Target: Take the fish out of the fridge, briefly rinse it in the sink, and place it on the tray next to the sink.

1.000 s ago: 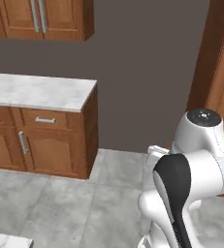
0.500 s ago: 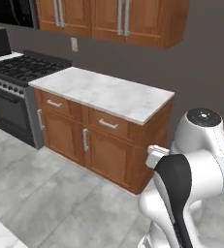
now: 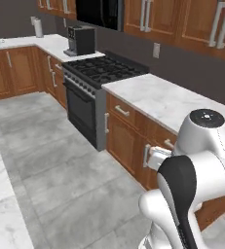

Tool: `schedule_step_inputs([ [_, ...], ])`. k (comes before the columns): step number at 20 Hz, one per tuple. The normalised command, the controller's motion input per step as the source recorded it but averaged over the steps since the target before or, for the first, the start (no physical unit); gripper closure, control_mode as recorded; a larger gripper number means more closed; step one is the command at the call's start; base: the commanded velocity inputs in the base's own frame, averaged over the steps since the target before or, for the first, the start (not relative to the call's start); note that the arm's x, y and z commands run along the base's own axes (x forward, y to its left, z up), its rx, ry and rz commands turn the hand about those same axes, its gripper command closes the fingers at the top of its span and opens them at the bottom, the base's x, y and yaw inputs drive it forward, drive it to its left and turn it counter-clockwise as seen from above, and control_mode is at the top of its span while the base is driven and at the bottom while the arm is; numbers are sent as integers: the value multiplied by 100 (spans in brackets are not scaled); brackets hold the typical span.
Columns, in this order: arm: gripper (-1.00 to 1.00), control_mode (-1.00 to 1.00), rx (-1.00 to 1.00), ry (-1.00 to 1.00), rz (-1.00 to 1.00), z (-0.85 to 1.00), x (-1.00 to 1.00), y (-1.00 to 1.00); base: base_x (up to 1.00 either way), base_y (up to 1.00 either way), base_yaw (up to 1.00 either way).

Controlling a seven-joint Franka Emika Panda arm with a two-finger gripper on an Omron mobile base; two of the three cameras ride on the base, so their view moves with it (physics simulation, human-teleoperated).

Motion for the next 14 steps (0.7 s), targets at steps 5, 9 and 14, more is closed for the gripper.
schedule_step_inputs([
  [5, 100, 100, 0, 0, 0, 0, 0, 0, 100, 0, 29],
  [9, 100, 100, 0, 0, 0, 0, 0, 0, 100, 0, 24],
  [14, 100, 100, 0, 0, 0, 0, 0, 0, 100, 0, 20],
])
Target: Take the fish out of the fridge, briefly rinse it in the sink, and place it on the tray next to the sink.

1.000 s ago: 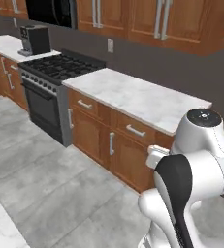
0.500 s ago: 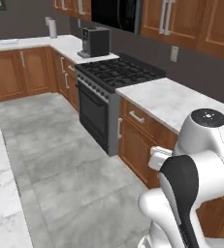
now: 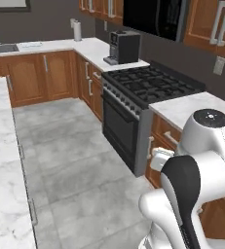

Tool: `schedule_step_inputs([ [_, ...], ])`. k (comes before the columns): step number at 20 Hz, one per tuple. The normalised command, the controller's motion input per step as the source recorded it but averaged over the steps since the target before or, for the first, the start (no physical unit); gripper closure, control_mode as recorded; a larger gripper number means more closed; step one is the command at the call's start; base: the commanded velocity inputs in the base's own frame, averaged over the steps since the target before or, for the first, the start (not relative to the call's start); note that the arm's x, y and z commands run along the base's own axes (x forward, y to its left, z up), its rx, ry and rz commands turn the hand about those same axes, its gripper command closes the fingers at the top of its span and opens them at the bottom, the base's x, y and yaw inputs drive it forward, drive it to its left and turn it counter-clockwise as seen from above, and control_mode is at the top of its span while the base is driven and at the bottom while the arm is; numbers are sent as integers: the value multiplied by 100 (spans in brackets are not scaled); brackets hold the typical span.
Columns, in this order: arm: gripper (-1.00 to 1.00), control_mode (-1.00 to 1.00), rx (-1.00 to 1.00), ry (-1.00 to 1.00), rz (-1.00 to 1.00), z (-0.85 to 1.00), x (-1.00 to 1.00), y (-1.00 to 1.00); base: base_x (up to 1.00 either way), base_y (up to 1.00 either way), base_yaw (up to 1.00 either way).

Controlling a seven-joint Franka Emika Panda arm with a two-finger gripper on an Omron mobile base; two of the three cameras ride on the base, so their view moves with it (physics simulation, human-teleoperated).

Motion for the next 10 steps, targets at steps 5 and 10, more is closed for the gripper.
schedule_step_inputs([
  [5, 100, 100, 0, 0, 0, 0, 0, 0, 100, 0, 17],
  [10, 100, 100, 0, 0, 0, 0, 0, 0, 100, 0, 15],
])
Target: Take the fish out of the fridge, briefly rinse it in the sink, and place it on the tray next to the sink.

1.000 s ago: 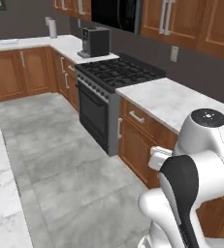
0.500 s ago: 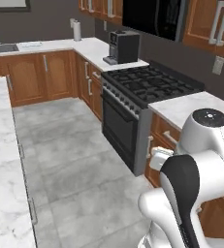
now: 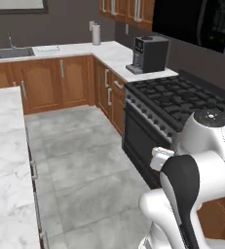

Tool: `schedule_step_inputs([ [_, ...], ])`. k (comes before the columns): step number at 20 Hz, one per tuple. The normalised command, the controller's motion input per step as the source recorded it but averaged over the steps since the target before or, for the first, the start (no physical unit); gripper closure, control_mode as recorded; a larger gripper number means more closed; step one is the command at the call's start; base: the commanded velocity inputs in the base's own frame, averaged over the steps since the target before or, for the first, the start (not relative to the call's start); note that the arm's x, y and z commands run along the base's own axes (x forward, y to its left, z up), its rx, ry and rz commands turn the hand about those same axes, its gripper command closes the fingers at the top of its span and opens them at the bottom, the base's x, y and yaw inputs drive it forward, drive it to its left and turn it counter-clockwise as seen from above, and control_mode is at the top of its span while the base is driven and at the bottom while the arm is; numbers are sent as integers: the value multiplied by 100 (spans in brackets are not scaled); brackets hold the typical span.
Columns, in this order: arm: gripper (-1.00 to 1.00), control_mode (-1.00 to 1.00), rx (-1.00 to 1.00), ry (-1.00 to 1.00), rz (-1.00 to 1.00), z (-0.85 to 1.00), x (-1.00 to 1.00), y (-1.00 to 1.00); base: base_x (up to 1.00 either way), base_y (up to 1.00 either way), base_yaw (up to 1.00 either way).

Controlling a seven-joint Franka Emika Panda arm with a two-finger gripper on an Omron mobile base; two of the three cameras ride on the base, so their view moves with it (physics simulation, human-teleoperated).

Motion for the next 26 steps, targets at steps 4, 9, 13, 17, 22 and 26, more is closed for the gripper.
schedule_step_inputs([
  [4, 100, 100, 0, 0, 0, 0, 0, 0, 100, 0, 14],
  [9, 100, 100, 0, 0, 0, 0, 0, 0, 100, 0, 14],
  [13, 100, 100, 0, 0, 0, 0, 0, 0, 100, 0, 13],
  [17, 100, 100, 0, 0, 0, 0, 0, 0, 100, 0, 12],
  [22, 100, 100, 0, 0, 0, 0, 0, 0, 100, 0, 11],
  [26, 100, 100, 0, 0, 0, 0, 0, 0, 100, 0, 11],
])
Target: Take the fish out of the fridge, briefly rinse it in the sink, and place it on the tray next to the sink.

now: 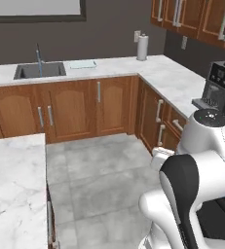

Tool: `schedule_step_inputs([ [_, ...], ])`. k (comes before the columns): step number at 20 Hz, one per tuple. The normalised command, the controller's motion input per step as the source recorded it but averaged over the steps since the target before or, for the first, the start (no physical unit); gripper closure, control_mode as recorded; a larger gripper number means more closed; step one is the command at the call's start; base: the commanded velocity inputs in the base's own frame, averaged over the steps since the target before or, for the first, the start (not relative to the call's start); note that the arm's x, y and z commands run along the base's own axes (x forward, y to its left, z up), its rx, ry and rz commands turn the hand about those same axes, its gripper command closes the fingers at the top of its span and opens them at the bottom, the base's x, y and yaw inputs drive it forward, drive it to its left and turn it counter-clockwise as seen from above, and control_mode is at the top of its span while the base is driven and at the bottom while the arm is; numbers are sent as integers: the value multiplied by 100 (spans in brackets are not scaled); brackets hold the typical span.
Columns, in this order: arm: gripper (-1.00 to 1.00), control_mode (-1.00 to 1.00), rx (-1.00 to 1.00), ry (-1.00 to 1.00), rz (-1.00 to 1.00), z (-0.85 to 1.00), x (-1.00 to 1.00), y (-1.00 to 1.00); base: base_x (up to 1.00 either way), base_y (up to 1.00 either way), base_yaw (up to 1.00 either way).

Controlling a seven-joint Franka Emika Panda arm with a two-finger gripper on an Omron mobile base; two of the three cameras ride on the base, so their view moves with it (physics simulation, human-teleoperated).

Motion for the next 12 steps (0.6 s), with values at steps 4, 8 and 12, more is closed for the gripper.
schedule_step_inputs([
  [4, 100, 100, 0, 0, 0, 0, 0, 0, 100, 0, 11],
  [8, 100, 100, 0, 0, 0, 0, 0, 0, 100, -2, 11],
  [12, 100, 100, 0, 0, 0, 0, 0, 0, 100, -5, 10],
])
